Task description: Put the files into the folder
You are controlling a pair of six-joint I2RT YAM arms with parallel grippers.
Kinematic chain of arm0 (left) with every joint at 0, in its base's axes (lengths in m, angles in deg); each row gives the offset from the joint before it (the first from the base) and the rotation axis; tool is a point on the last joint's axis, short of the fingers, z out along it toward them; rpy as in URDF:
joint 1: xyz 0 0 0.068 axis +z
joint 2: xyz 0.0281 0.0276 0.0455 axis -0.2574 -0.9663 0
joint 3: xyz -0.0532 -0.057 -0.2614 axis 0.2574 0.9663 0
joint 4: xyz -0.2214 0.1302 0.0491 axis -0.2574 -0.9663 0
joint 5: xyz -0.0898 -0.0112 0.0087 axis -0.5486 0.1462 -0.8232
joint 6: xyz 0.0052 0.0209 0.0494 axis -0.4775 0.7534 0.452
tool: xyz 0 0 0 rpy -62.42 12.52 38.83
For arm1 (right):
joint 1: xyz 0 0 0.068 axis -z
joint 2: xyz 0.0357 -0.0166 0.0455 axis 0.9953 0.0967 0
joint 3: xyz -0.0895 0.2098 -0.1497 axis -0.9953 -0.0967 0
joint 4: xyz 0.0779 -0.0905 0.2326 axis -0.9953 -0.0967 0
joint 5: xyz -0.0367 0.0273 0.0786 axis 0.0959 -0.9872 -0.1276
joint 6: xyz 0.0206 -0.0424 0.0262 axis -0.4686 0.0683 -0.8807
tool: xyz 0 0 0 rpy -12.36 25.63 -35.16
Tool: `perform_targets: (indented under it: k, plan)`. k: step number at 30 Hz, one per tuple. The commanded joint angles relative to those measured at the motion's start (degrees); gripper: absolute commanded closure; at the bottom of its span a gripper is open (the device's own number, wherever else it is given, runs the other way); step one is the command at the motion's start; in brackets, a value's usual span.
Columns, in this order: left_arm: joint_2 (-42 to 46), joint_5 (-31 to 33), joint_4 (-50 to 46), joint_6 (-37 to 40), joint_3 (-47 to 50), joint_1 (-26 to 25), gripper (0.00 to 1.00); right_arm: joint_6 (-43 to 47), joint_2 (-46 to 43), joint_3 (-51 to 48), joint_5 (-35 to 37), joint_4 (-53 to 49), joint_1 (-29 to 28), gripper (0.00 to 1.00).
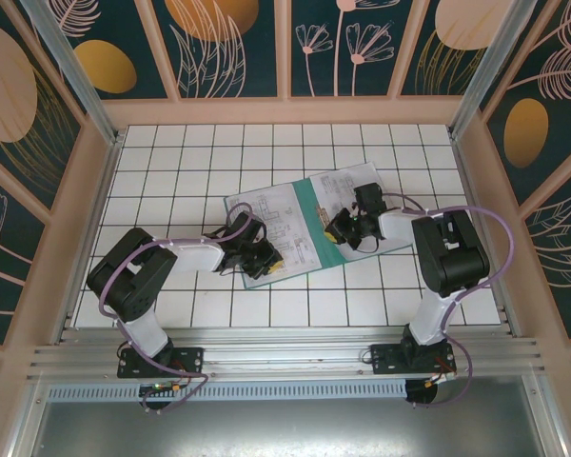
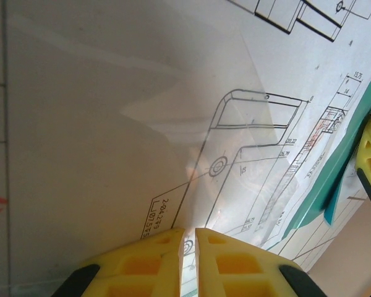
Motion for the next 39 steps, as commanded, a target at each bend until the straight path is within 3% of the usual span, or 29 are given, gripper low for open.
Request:
perform_targets:
  k: [1,12,28,39]
  plan:
    - [0.32,1.85,-3.81,-1.02,1.86,-0.08,0.84,-1.34,3.40,-1.39,8.34,-10.04,1.55,1.00]
    - [0.10,1.77,-3.87,-0.94,1.73,-0.06,0.85,-4.51,4.81,0.31,12.49,-14.79,1.67,1.00]
    - [0.12,1.64,-4.76,-0.49,1.31,0.00,0.85,-11.10,13.59,6.15,23.09,-30.28,-1.68,1.00]
    - [-0.77,1.02,-5.02,0.69,0.24,0.02,0.85,-10.45,8.39,14.02,18.86,-31.37,-6.99,1.00]
